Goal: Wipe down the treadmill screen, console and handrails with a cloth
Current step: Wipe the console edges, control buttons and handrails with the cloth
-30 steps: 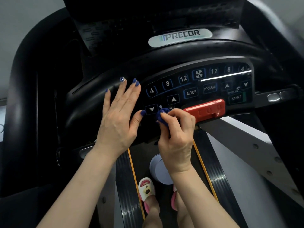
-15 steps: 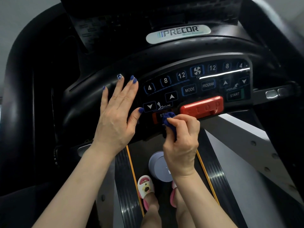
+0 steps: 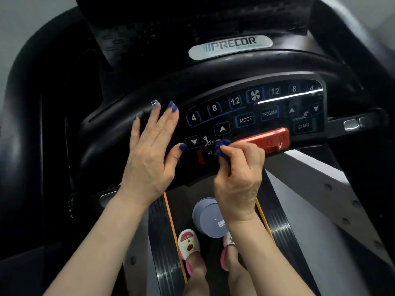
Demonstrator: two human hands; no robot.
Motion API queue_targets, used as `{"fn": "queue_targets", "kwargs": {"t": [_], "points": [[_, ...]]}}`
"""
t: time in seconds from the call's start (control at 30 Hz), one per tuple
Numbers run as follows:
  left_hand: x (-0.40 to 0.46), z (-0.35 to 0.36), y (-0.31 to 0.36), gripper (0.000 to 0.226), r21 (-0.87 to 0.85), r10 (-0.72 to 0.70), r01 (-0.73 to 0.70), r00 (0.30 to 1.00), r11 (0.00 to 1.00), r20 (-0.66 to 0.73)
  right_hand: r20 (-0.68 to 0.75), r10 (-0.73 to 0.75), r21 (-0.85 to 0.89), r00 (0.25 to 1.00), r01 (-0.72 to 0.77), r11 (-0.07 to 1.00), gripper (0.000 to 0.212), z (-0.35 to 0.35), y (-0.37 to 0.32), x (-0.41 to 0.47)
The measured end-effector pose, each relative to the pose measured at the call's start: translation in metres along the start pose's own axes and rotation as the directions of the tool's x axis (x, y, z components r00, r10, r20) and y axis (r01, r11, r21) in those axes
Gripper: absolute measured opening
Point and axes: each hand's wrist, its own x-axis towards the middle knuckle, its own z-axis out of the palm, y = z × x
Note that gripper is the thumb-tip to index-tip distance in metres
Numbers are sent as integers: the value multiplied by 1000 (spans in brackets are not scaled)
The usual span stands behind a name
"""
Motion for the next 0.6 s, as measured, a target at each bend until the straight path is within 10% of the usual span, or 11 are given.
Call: {"fn": "queue_targets", "kwargs": {"t": [0.6], "points": [[5,-1,8,59,79,49,-51,999,996,20,1,-68,15,998,68,998,7,10,0,36]]}}
